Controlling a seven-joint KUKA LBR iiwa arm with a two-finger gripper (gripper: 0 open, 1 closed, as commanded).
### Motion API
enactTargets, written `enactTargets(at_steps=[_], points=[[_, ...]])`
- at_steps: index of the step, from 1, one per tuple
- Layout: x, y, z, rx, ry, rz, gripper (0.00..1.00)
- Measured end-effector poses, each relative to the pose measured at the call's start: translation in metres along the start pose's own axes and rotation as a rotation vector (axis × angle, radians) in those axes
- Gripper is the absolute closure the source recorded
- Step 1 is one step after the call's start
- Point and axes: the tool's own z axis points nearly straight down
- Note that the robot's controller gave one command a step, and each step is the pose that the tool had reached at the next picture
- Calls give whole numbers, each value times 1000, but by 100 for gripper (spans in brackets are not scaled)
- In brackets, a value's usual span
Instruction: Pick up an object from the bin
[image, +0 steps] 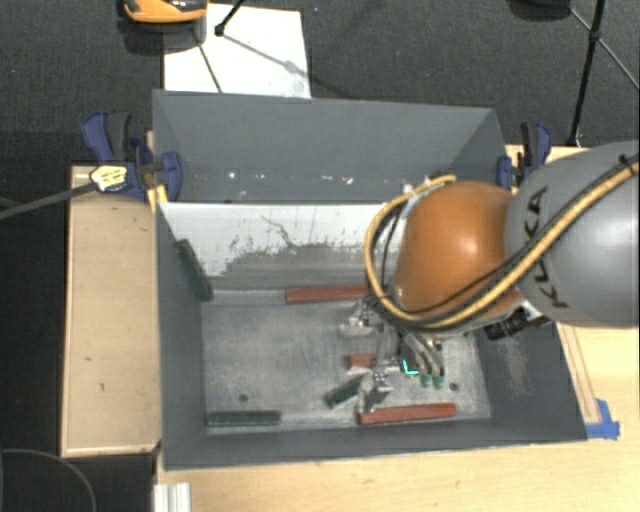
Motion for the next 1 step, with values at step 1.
enactTargets(at_steps=[1], points=[[-2, 0, -4, -1, -8, 5, 0]])
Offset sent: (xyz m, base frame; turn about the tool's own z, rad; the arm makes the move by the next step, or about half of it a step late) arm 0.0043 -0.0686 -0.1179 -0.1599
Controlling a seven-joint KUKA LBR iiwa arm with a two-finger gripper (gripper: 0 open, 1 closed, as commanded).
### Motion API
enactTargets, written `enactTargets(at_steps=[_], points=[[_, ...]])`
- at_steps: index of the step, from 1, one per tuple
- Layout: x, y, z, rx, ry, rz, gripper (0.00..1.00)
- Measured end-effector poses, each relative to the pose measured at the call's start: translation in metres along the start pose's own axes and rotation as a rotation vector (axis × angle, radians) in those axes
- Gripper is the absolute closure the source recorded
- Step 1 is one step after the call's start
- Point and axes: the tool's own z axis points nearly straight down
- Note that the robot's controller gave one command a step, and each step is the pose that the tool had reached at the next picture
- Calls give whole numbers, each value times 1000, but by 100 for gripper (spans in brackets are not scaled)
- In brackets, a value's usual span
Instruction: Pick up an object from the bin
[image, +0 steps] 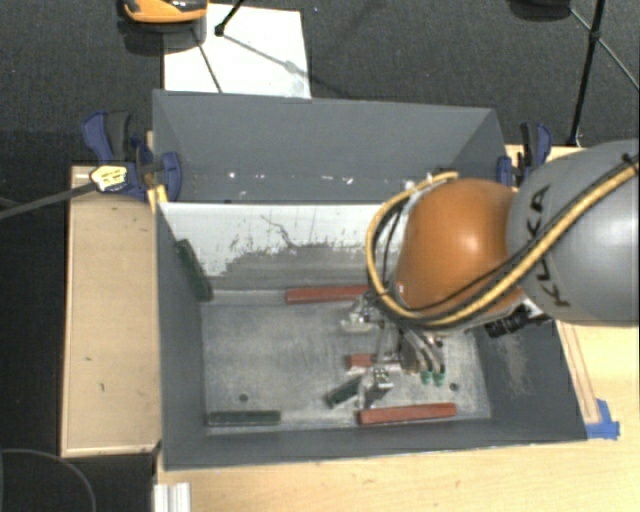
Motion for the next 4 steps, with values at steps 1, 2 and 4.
enactTargets(at_steps=[1, 2, 4], points=[[-3, -42, 74, 1, -4, -105, 0], [-1, -53, 73, 0, 2, -201, 0], [-7, -78, 117, -2, -28, -290, 0]])
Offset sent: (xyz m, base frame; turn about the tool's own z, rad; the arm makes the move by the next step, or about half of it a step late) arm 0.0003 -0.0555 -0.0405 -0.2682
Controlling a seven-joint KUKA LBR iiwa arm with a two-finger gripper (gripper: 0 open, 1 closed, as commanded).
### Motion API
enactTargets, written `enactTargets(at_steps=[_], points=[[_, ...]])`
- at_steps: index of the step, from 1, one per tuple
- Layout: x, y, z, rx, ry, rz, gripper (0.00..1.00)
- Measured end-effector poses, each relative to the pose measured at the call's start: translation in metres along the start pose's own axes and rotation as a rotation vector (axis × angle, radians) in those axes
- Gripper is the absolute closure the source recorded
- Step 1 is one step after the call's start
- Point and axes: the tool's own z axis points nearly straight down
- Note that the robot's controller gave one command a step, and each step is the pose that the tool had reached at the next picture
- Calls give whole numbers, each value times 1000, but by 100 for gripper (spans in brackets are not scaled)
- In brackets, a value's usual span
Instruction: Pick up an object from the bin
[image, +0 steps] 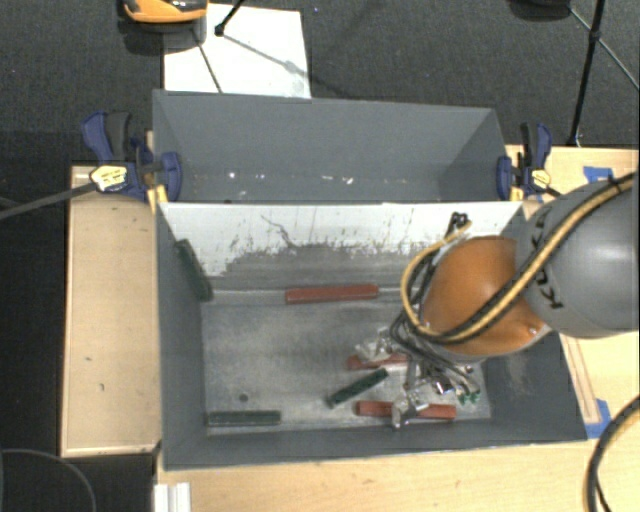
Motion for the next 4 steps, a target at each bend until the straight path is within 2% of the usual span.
enactTargets(at_steps=[1, 3, 4], points=[[-2, -2, -5, 1, -11, -50, 100], [-1, -1, -7, 0, -5, -49, 100], [0, -1, -19, -3, 20, -48, 100]])
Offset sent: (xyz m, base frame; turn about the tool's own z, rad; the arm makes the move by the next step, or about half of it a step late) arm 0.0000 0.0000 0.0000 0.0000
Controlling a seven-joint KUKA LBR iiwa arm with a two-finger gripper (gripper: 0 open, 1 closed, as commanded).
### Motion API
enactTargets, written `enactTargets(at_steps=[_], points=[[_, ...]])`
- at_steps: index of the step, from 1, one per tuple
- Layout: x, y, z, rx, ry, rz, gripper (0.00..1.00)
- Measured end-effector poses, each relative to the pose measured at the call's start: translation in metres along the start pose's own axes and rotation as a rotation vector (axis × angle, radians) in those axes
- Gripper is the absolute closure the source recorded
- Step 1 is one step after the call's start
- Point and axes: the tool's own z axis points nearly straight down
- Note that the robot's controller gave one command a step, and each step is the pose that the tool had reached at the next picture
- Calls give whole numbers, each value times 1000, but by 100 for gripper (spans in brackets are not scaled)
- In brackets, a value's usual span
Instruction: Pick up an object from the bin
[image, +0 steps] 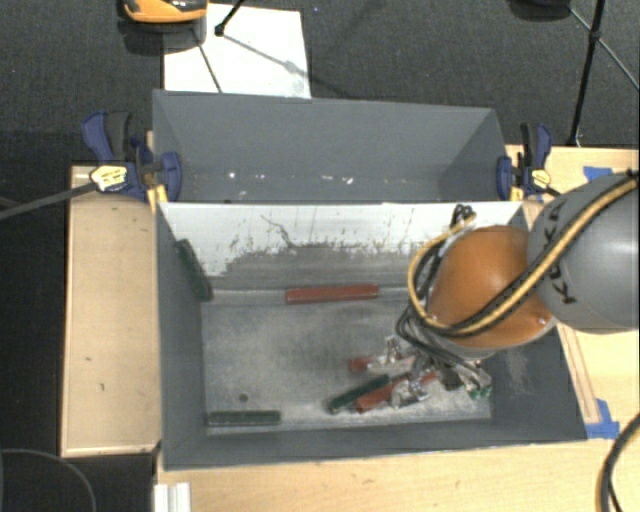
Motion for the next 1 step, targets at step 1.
enactTargets(at_steps=[1], points=[[-2, -1, -8, 1, 1, 3, 100]])
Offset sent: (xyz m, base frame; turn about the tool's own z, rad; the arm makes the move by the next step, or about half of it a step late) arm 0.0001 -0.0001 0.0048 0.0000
